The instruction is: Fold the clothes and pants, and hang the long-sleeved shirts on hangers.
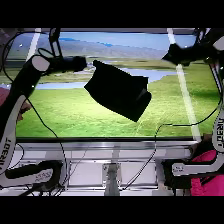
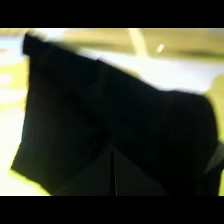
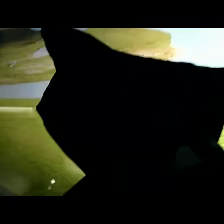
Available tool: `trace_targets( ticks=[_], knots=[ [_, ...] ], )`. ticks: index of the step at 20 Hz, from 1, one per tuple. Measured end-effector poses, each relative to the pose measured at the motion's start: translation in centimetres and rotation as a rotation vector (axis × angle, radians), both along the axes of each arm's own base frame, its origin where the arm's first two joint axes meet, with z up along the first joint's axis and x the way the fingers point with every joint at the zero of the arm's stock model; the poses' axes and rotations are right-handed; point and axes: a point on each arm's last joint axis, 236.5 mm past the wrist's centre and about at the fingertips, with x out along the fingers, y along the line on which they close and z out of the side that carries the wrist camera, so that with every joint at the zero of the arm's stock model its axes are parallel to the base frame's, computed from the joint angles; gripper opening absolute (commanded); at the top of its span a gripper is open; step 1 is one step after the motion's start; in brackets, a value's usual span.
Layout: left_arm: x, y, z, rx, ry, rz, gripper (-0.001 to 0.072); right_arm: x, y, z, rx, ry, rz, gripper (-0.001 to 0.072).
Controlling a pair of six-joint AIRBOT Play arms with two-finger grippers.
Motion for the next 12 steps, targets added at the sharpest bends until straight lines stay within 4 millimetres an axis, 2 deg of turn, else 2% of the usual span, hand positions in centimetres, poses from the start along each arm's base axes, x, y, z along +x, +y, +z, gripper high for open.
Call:
trace_targets(
  ticks=[2, 4, 6, 8, 9, 10, 11, 12],
  knots=[
    [-1.4, 2.7, -3.1, 0.031, 0.109, 0.018, 0.0037, -1.8, 2.3, -2.2, 0.117, 0.057, 0.035, 0.0014],
    [-2.9, 4.4, -5.9, 0.041, 0.206, 0.036, 0.0038, -3.6, 4.2, -3.8, 0.221, 0.090, 0.033, 0.0013],
    [-4.4, 5.5, -8.6, 0.033, 0.297, 0.072, 0.0039, -5.5, 5.6, -4.9, 0.302, 0.107, 0.006, 0.0014],
    [-5.5, 5.6, -10.8, -0.008, 0.365, 0.118, 0.0039, -7.2, 6.7, -5.6, 0.360, 0.100, -0.036, 0.0015],
    [-5.7, 5.4, -11.5, -0.042, 0.385, 0.144, 0.0076, -7.8, 7.2, -5.8, 0.374, 0.092, -0.056, 0.0018],
    [-5.6, 5.1, -12.2, -0.079, 0.398, 0.171, 0.0293, -8.3, 7.6, -6.0, 0.380, 0.083, -0.072, 0.0039],
    [-5.4, 4.7, -12.7, -0.116, 0.409, 0.199, 0.0472, -8.6, 7.9, -6.2, 0.382, 0.074, -0.083, 0.0122],
    [-5.0, 4.2, -13.2, -0.162, 0.416, 0.227, 0.0498, -8.8, 8.2, -6.3, 0.379, 0.064, -0.090, 0.0290]
  ],
)
